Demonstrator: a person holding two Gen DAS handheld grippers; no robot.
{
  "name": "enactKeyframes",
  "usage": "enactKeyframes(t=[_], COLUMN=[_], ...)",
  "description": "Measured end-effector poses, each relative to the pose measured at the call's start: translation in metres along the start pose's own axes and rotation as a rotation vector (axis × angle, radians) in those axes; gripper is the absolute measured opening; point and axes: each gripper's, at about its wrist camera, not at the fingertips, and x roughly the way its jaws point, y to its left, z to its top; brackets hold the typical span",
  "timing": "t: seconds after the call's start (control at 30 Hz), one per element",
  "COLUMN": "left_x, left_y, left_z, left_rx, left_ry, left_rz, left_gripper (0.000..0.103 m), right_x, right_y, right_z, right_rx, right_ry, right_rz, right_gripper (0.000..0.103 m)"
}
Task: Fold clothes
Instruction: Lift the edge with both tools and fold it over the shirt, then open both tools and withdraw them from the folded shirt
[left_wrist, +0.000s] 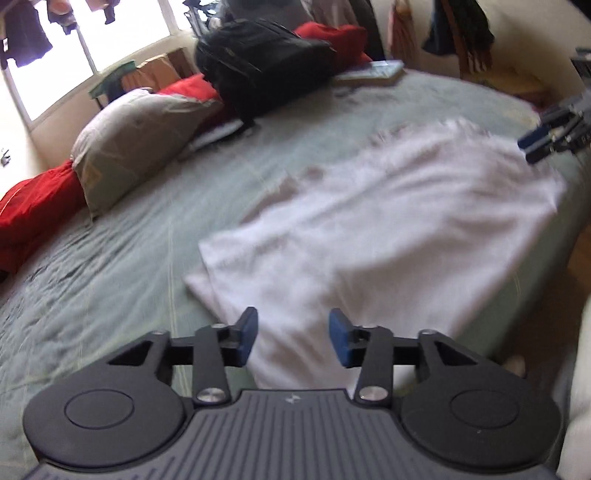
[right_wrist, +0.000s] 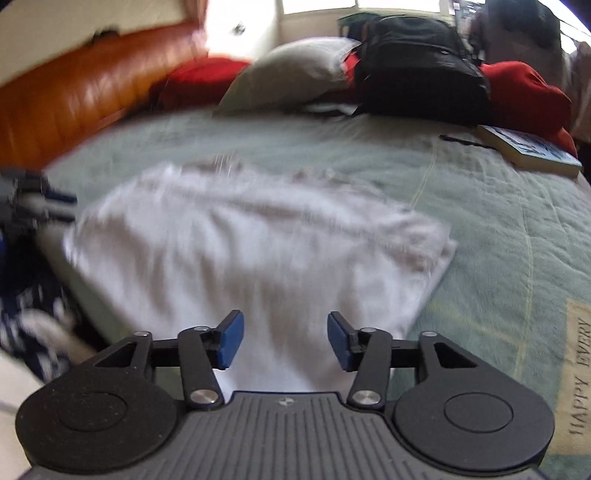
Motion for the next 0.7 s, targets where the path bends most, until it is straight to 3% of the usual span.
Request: enactKeyframes(t=[0.17, 0.27, 0.37, 0.5, 0.7], left_x=[0.059, 0.082, 0.084, 0.072, 0.083], left_y=[0.016, 0.024, 0.036, 0.044, 0.042], left_z=[0.024, 0.013, -0.002, 0.005, 0.032], left_rx=[-0.226, -0.295, -0.346, -0.347, -0.345], left_ry=[0.023, 0.065, 0.067, 0.051, -0.029], left_rz=[-0.087, -0.095, -0.089, -0.040, -0.125], left_gripper=[0.051, 0.051, 0.052, 0.052, 0.059], right_x=[0.036, 0.057, 0.067, 0.055, 0.062], right_y=[-0.010, -0.016, -0.031, -0.041, -0.028], right_z=[0.023, 0.036, 0.027, 0.025, 0.050], right_rx=[0.092, 0.146, 0.180, 0.240, 0.194], right_ry=[-0.004, -0.006, 0.028, 0.004, -0.045], right_rz=[-0.006, -0.011, -0.061, -0.088, -0.142], right_gripper=[0.067, 0.068, 0.068, 0.068, 0.074])
